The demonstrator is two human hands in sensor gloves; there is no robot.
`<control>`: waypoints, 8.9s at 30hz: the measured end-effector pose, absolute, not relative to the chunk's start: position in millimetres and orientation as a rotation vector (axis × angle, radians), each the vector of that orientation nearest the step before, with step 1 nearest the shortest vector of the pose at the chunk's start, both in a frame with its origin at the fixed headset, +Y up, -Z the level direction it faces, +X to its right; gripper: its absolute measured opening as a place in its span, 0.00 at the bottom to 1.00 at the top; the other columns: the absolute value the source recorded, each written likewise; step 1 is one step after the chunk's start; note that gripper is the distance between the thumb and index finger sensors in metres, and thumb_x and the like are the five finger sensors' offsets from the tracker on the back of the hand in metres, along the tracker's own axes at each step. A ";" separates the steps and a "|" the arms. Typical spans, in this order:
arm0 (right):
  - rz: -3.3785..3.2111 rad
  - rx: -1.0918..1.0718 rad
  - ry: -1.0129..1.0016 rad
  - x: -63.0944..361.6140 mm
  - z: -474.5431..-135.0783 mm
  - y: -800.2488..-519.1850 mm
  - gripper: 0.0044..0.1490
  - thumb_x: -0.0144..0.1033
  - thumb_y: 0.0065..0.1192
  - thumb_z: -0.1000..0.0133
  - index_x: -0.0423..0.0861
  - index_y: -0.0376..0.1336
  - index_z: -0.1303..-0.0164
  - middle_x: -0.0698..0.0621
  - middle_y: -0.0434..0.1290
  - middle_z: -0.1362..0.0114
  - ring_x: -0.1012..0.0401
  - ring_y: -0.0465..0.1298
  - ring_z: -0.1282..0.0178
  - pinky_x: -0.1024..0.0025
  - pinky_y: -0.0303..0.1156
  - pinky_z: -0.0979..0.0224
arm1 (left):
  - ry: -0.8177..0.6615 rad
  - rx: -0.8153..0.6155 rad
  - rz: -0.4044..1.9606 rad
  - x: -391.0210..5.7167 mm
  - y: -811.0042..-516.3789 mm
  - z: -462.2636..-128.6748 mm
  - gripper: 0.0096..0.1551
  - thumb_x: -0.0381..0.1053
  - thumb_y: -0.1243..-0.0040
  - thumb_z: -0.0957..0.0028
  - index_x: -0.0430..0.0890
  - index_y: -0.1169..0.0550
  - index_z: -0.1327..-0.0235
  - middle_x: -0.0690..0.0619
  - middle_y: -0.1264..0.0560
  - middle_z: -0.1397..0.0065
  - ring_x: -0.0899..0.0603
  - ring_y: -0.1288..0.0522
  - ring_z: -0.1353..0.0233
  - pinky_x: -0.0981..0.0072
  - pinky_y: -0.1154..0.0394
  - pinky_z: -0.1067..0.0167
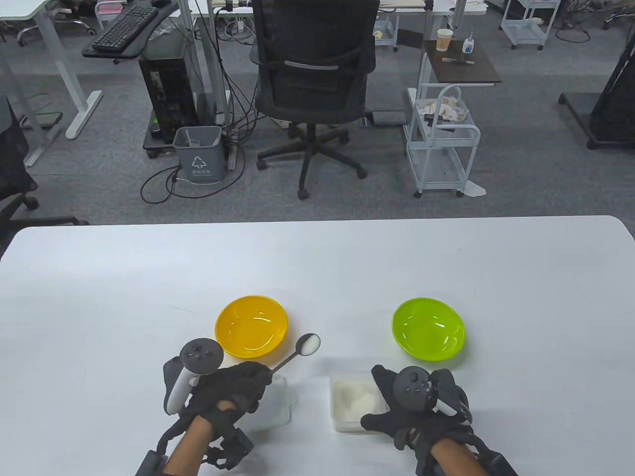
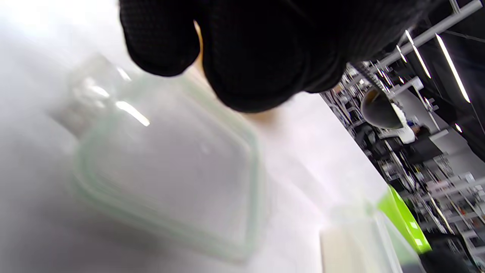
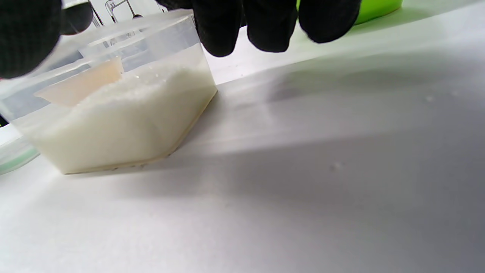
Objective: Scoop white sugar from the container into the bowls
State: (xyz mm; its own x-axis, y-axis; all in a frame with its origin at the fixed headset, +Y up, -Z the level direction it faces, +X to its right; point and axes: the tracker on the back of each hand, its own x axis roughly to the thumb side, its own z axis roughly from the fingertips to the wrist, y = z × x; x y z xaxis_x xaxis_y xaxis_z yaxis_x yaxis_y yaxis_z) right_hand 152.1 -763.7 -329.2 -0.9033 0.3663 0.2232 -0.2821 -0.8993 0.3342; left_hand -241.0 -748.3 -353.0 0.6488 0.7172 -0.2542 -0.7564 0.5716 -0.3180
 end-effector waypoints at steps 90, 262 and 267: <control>2.725 0.387 0.432 153.2 -328.4 -765.0 0.63 0.75 0.60 0.54 0.58 0.36 0.18 0.48 0.51 0.12 0.44 0.55 0.13 0.44 0.56 0.18 | -0.556 0.396 -0.510 -84.5 -723.0 -268.7 0.25 0.61 0.46 0.51 0.75 0.23 0.40 0.70 0.19 0.44 0.61 0.16 0.58 0.59 0.21 0.38; 2.381 0.158 -0.144 159.4 -303.9 -718.0 0.26 0.47 0.59 0.45 0.50 0.68 0.38 0.47 0.81 0.41 0.52 0.85 0.46 0.51 0.72 0.31 | -0.388 -0.045 0.433 -79.0 -727.9 -303.2 0.42 0.72 0.45 0.54 0.65 0.36 0.22 0.61 0.36 0.17 0.49 0.27 0.20 0.45 0.35 0.22; 2.584 0.157 -0.249 173.3 -307.4 -709.9 0.26 0.45 0.57 0.45 0.52 0.67 0.37 0.46 0.79 0.37 0.50 0.84 0.42 0.49 0.70 0.30 | -0.353 -0.041 0.363 -92.4 -738.3 -314.3 0.48 0.75 0.45 0.57 0.64 0.39 0.20 0.57 0.42 0.13 0.46 0.33 0.16 0.42 0.40 0.20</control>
State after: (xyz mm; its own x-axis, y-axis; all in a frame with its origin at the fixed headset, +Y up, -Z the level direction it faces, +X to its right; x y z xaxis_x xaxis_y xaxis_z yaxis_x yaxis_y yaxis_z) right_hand 173.3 -709.9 -307.4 -0.8505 0.5007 0.1609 -0.5222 -0.8404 -0.1453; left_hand -92.4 -738.3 -314.3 0.8745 0.3543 0.3312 -0.3403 0.9348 -0.1016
